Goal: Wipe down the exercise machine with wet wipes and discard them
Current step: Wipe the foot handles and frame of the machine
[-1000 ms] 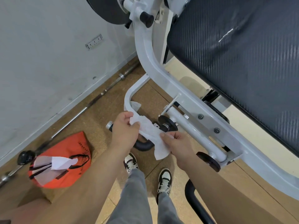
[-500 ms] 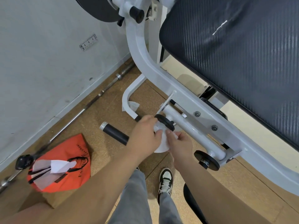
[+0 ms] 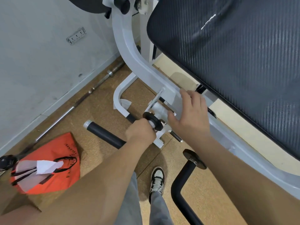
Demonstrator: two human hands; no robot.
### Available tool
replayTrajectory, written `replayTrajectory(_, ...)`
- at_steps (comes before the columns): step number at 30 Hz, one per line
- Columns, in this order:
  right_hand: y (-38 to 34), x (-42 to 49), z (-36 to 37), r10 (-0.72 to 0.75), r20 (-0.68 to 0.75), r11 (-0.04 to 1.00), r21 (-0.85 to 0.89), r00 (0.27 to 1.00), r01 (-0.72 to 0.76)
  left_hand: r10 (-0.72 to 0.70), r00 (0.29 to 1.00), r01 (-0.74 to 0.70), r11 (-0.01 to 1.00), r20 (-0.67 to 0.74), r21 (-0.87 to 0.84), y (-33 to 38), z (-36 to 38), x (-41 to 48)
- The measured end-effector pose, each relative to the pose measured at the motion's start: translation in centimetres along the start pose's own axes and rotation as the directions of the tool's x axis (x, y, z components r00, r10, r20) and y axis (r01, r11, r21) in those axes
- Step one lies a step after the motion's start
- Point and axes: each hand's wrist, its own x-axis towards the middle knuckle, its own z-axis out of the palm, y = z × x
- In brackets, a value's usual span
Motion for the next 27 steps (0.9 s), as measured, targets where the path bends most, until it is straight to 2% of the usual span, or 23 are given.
replayTrajectory(2, 1.5, 2.0, 0.0, 0.131, 0.214, 0.98, -0.172, 0.968, -0.095, 0.017, 1.0, -0.017, 1.0, 0.02, 0.019, -0.1, 0.0, 0.3)
replayTrajectory(3, 2.1, 2.6, 0.1, 0.167, 0.274, 0.971, -0.213, 0.947, -0.109, 0.024, 0.997, -0.024, 1.0, 0.074, -0.005, -0.2, -0.3, 0.7)
replayTrajectory(5, 2.8, 3.4, 0.2, 0.154, 0.305, 0.966, -0.245, 0.94, -0.079, 0.043, 0.968, -0.001, 0.986, 0.246, -0.168, -0.7, -1.0, 1.7)
replayTrajectory(6, 3.0, 3.9, 0.1, 0.143, 0.316, 0.966, -0.253, 0.938, -0.062, 0.047, 0.937, 0.058, 0.957, 0.346, -0.286, -1.0, -1.4, 2.2)
replayTrajectory(7, 3.3, 4.6, 0.0, 0.137, 0.339, 0.965, -0.259, 0.931, -0.048, 0.045, 0.88, 0.161, 0.909, 0.473, -0.385, -1.4, -1.7, 2.7)
replayTrajectory(9, 3.6, 5.6, -0.5, 0.131, 0.401, 0.97, -0.243, 0.907, -0.032, 0.084, 0.696, 0.388, 0.791, 0.713, -0.473, -2.3, -2.4, 3.2)
replayTrajectory(10, 3.7, 5.8, -0.5, 0.127, 0.423, 0.975, -0.22, 0.897, -0.034, 0.132, 0.607, 0.457, 0.749, 0.784, -0.48, -2.6, -2.7, 3.5)
replayTrajectory(11, 3.9, 5.9, -0.4, 0.121, 0.43, 0.98, -0.195, 0.895, -0.039, 0.159, 0.564, 0.481, 0.734, 0.81, -0.479, -2.7, -2.8, 3.7)
replayTrajectory(12, 4.0, 5.9, -0.2, 0.112, 0.422, 0.983, -0.179, 0.9, -0.038, 0.149, 0.574, 0.473, 0.742, 0.805, -0.475, -2.7, -2.5, 4.0)
replayTrajectory(13, 4.0, 5.9, -0.2, 0.108, 0.407, 0.983, -0.178, 0.907, -0.037, 0.099, 0.645, 0.422, 0.781, 0.758, -0.461, -2.3, -2.2, 3.8)
replayTrajectory(15, 3.8, 5.7, -0.1, 0.114, 0.391, 0.981, -0.188, 0.913, -0.042, 0.018, 0.876, 0.162, 0.93, 0.482, -0.329, -1.7, -1.2, 2.8)
replayTrajectory(16, 3.8, 5.7, -0.1, 0.117, 0.388, 0.982, -0.182, 0.914, -0.048, 0.017, 0.958, 0.028, 0.988, 0.286, -0.154, -1.6, -0.4, 2.0)
replayTrajectory(17, 3.8, 5.6, -0.1, 0.121, 0.384, 0.984, -0.168, 0.916, -0.059, 0.042, 0.994, -0.047, 0.998, 0.103, 0.048, -1.4, 0.5, 1.1)
replayTrajectory(18, 3.8, 5.5, -0.1, 0.127, 0.376, 0.986, -0.151, 0.918, -0.074, 0.078, 0.996, -0.072, 0.983, -0.03, 0.171, -1.3, 1.0, 0.1)
replayTrajectory(19, 3.8, 5.5, -0.1, 0.131, 0.367, 0.987, -0.136, 0.921, -0.086, 0.1, 0.99, -0.077, 0.975, -0.102, 0.207, -1.4, 1.3, -0.3)
replayTrajectory(20, 3.9, 5.4, 0.0, 0.132, 0.361, 0.987, -0.129, 0.923, -0.091, 0.108, 0.989, -0.088, 0.978, -0.097, 0.189, -1.5, 1.4, -0.3)
replayTrajectory(21, 3.9, 5.4, 0.1, 0.135, 0.359, 0.987, -0.129, 0.923, -0.093, 0.107, 0.994, -0.105, 0.988, -0.012, 0.113, -1.6, 0.8, 0.1)
replayTrajectory(23, 3.9, 5.6, 0.1, 0.14, 0.368, 0.985, -0.142, 0.919, -0.093, 0.09, 0.954, -0.044, 0.986, 0.286, -0.163, -1.7, -0.9, 1.6)
replayTrajectory(25, 3.8, 5.7, -0.1, 0.15, 0.371, 0.983, -0.156, 0.917, -0.098, 0.067, 0.814, 0.162, 0.928, 0.577, -0.337, -1.7, -3.3, 2.4)
replayTrajectory(26, 3.7, 5.7, -0.2, 0.151, 0.372, 0.982, -0.163, 0.916, -0.096, 0.056, 0.736, 0.26, 0.896, 0.674, -0.359, -1.6, -4.1, 2.5)
replayTrajectory(27, 3.7, 5.7, -0.2, 0.15, 0.373, 0.981, -0.172, 0.916, -0.091, 0.042, 0.692, 0.313, 0.882, 0.721, -0.352, -1.6, -4.4, 2.5)
